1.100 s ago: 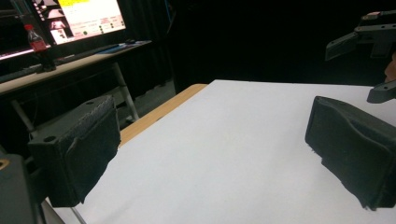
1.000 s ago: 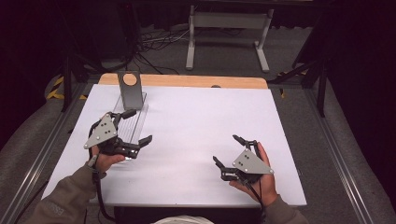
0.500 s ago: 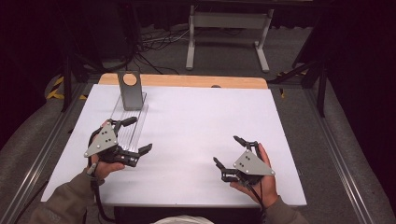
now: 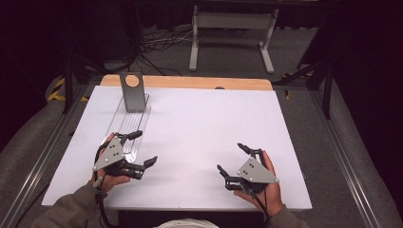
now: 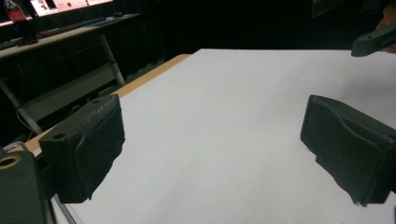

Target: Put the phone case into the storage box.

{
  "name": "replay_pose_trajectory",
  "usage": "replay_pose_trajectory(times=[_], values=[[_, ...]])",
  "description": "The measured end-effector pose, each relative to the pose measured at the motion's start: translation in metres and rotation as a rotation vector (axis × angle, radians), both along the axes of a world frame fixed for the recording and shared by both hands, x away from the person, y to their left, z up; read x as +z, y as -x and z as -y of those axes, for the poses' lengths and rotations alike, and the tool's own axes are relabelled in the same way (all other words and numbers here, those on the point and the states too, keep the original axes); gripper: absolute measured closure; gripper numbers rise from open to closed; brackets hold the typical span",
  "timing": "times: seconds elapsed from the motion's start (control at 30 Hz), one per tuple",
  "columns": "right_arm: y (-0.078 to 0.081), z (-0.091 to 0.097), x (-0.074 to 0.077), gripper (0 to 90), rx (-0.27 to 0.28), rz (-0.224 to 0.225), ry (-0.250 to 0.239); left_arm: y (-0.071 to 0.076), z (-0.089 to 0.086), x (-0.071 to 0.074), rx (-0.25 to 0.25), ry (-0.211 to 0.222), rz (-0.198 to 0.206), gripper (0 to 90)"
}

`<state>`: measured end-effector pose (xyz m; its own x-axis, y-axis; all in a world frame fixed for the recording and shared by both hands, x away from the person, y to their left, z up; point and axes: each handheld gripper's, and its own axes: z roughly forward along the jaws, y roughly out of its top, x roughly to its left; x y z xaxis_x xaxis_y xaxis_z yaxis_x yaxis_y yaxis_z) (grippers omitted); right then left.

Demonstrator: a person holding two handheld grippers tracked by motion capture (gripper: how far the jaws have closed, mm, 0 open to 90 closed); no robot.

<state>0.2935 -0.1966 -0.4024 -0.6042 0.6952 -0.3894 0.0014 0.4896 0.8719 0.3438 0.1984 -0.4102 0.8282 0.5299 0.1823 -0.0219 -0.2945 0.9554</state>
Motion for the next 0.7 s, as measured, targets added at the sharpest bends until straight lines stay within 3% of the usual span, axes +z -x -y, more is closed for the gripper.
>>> replay_pose_trajectory(times=[0.5, 0.7], values=[[-0.001, -0.004, -0.008, 12.0, 0.022, -0.014, 0.01, 0.007, 0.001, -0.025, 0.008, -0.055, -0.109, 5.9], [-0.001, -0.005, -0.01, 11.9, 0.031, -0.018, 0.011, 0.008, 0.002, -0.028, 0.001, -0.076, -0.107, 5.5]])
